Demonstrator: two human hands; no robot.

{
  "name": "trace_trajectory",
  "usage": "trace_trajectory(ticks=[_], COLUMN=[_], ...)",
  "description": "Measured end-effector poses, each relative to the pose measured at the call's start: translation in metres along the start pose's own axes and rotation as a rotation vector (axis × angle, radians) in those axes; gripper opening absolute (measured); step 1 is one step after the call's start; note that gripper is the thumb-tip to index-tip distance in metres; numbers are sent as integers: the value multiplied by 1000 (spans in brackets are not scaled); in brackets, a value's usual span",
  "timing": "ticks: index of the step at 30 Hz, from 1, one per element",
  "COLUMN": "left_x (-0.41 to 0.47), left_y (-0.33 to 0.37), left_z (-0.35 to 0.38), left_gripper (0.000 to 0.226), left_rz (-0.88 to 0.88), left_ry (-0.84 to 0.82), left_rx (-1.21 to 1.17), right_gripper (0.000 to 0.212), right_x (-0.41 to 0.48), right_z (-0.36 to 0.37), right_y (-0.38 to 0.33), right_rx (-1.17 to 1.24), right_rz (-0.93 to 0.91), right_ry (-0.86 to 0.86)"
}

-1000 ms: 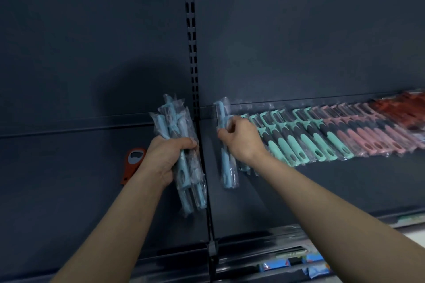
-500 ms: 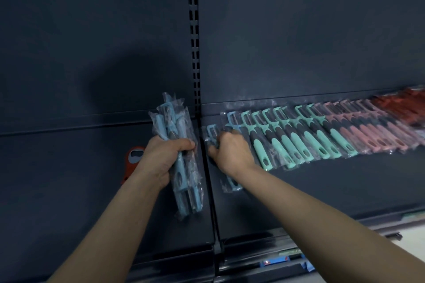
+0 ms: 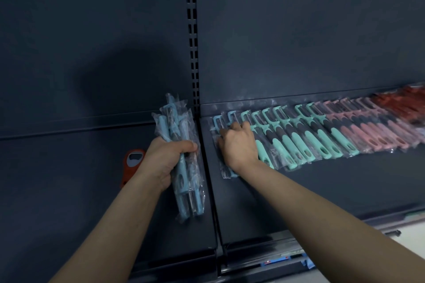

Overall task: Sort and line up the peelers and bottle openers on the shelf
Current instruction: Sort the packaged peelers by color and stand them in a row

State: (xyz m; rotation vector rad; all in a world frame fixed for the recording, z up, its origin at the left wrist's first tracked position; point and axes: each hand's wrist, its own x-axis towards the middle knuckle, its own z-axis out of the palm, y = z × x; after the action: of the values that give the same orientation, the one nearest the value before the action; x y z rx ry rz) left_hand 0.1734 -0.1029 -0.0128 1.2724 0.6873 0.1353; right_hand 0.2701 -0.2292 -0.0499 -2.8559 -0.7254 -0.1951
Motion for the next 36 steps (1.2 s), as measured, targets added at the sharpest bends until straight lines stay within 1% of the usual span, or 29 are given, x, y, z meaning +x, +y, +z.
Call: trace_trajectory(ticks=[8, 16, 22, 25, 31, 34, 36], left_x=[1, 1, 0, 1, 8, 13, 15], left_y=[0, 0, 2, 3, 10, 14, 15], left_z=[0, 3, 6, 8, 14, 23, 32], left_gripper=[18, 13, 15, 15, 18, 18, 20], left_rz=[-12, -20, -14, -8, 32, 43, 11], left_ry=[0, -10, -21, -28, -93, -154, -221], left_rx=[13, 21, 22, 29, 117, 154, 134], right_gripper=[23, 20, 30, 30, 30, 30, 28], right_x=[5, 2, 0, -3, -9, -18, -23], right_z=[3, 3, 0, -3, -28, -41, -48], right_y=[1, 7, 11, 13, 36, 48, 47], right_rx=[43, 41, 81, 92, 166, 178, 285], right_rz=[-2, 7, 9, -16, -130, -93, -71], right_ry=[32, 48, 76, 83, 66, 58, 68])
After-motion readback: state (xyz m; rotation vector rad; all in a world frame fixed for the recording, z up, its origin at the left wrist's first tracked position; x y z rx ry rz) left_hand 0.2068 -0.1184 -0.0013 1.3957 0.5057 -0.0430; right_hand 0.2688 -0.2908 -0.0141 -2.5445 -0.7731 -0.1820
